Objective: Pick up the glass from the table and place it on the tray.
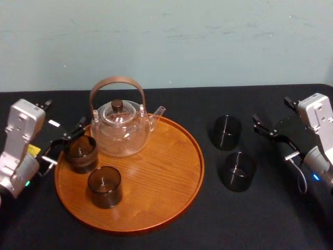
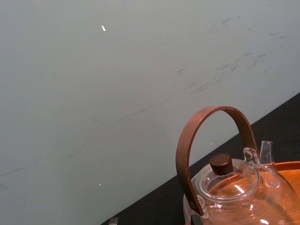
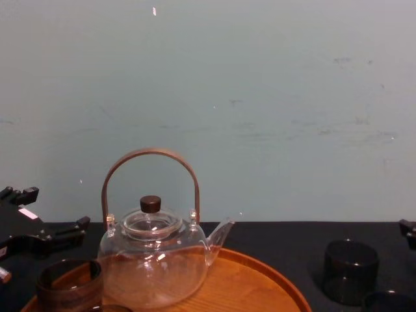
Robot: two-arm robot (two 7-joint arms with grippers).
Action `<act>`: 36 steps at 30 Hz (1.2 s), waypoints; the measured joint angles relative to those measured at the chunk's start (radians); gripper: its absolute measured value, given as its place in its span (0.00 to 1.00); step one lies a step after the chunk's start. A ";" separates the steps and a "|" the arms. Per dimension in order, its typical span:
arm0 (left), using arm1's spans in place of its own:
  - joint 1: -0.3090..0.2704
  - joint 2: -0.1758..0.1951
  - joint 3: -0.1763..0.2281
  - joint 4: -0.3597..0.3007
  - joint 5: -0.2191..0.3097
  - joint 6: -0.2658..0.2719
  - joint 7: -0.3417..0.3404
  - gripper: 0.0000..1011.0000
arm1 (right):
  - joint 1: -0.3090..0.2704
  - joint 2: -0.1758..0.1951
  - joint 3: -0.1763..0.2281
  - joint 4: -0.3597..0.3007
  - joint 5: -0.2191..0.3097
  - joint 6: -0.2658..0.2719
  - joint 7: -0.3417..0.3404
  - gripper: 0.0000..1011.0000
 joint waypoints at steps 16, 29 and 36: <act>0.000 0.000 0.000 0.000 0.000 0.000 0.000 0.99 | 0.000 0.000 0.000 0.000 0.000 0.000 0.000 0.99; 0.000 0.000 0.000 0.000 0.000 0.000 0.000 0.99 | 0.000 0.000 0.000 0.000 0.000 0.000 0.000 0.99; 0.000 0.000 0.000 0.000 0.000 0.000 0.000 0.99 | 0.000 0.000 0.000 0.000 0.000 0.000 0.000 0.99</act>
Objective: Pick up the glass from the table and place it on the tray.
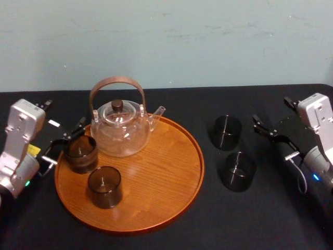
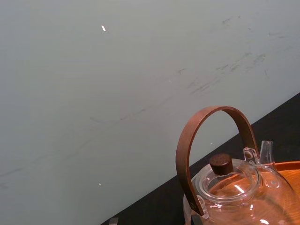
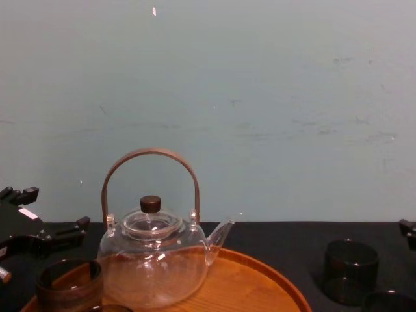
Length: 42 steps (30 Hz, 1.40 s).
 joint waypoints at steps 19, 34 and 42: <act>0.000 0.000 0.000 0.000 0.000 0.000 0.000 0.99 | 0.001 -0.001 0.001 0.002 0.000 0.000 0.005 0.99; 0.000 0.000 0.000 0.000 0.000 0.000 0.000 0.99 | -0.096 0.048 0.043 -0.144 -0.002 0.031 0.062 0.99; 0.000 0.000 0.000 0.000 0.000 0.000 0.000 0.99 | -0.211 0.089 0.073 -0.268 0.034 0.045 0.100 0.99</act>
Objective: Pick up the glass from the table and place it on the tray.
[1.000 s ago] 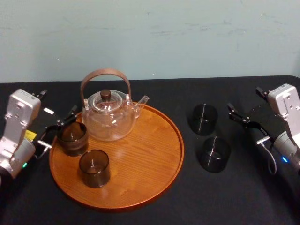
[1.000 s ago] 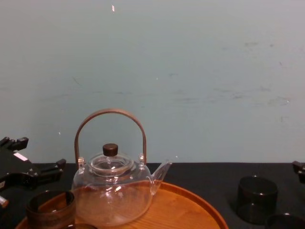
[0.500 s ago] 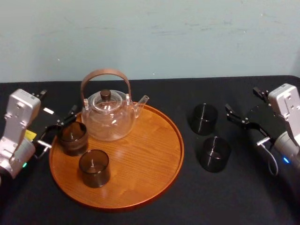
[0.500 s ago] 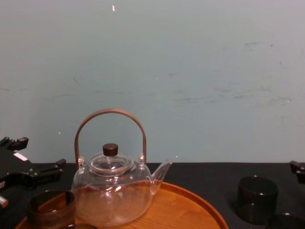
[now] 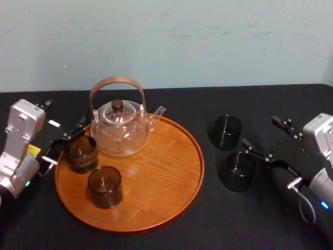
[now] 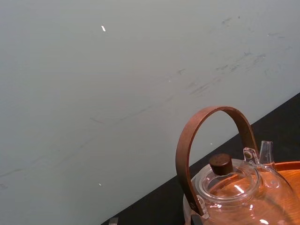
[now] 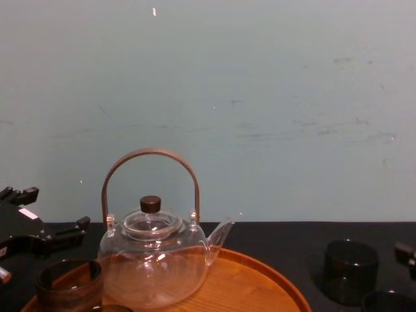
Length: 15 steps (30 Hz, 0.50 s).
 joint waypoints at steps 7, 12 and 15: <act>0.000 0.000 0.000 0.000 0.000 0.000 0.000 0.99 | -0.074 0.014 0.008 -0.069 0.007 0.010 0.020 0.99; 0.000 0.000 0.000 0.000 0.000 0.000 0.000 0.99 | -0.103 0.008 0.007 -0.087 -0.003 0.015 0.031 0.99; 0.000 0.000 0.000 0.000 0.000 0.000 0.000 0.99 | -0.110 0.002 0.006 -0.089 -0.005 0.016 0.038 0.99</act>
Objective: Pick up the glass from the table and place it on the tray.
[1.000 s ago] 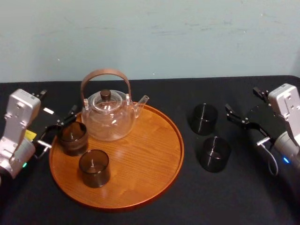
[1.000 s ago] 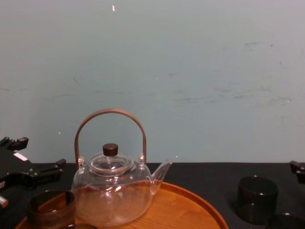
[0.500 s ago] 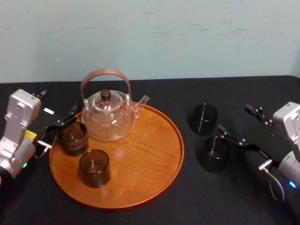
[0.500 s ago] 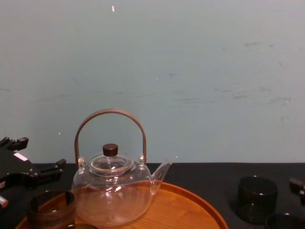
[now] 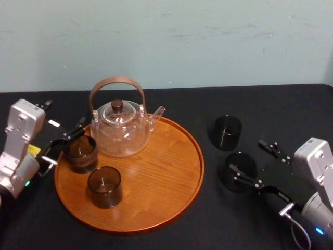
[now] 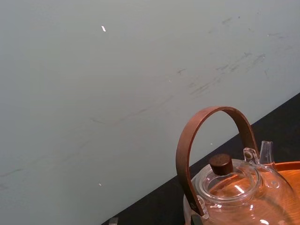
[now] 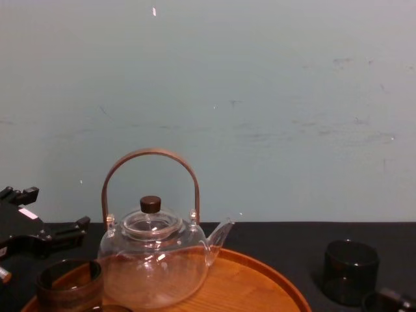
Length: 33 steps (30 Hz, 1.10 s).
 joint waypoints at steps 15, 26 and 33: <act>0.000 0.000 0.000 0.000 0.000 0.000 0.000 0.99 | -0.011 -0.039 0.026 0.022 0.005 0.022 0.042 0.99; 0.000 0.000 0.000 0.000 0.000 0.000 0.000 0.99 | -0.017 -0.057 0.042 0.040 0.010 0.031 0.054 0.99; 0.000 0.000 0.000 0.000 0.000 0.000 0.000 0.99 | -0.017 -0.057 0.042 0.040 0.010 0.031 0.054 0.99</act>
